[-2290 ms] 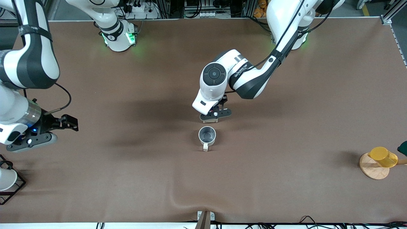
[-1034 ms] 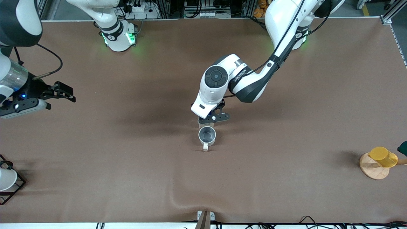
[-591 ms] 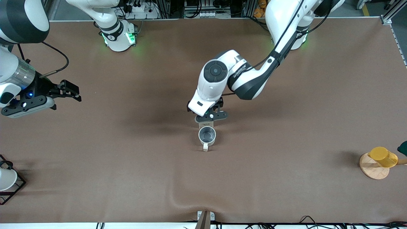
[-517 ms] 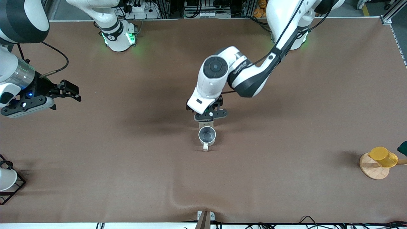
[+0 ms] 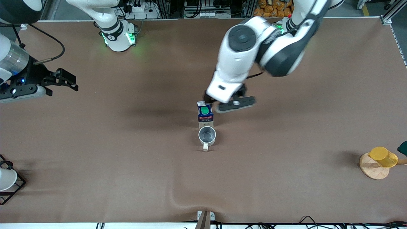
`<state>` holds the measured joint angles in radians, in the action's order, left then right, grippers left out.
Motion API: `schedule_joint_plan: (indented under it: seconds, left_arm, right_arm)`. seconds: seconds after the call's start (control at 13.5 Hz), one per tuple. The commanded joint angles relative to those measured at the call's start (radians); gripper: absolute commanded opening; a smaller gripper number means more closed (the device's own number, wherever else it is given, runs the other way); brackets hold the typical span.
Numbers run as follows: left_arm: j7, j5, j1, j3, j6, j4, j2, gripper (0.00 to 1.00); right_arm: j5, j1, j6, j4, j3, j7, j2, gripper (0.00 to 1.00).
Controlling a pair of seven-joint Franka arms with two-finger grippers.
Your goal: Place milk next to cup
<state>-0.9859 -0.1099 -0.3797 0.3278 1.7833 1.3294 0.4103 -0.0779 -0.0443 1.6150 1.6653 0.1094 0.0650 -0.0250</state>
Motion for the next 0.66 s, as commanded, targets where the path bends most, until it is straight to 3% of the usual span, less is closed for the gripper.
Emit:
schedule_joint_plan:
  seconds: [0.0, 0.15, 0.37, 0.59]
  left_arm:
    - [0.123, -0.025, 0.103, 0.013, -0.106, 0.036, -0.106, 1.00]
    - [0.301, -0.022, 0.178, 0.014, -0.185, 0.080, -0.180, 1.00]
    - [0.488, -0.005, 0.286, 0.014, -0.180, 0.236, -0.348, 1.00]
    - [0.597, 0.034, 0.355, 0.005, -0.197, 0.237, -0.404, 1.00]
  right_arm:
    - [0.001, -0.012, -0.027, 0.002, -0.020, -0.019, -0.026, 1.00]
    - [0.007, -0.045, -0.047, 0.002, -0.027, 0.005, -0.032, 1.00]
    - [0.007, -0.055, -0.052, 0.001, -0.030, 0.029, -0.050, 1.00]
    - [0.009, -0.059, -0.070, 0.002, -0.033, 0.030, -0.062, 1.00]
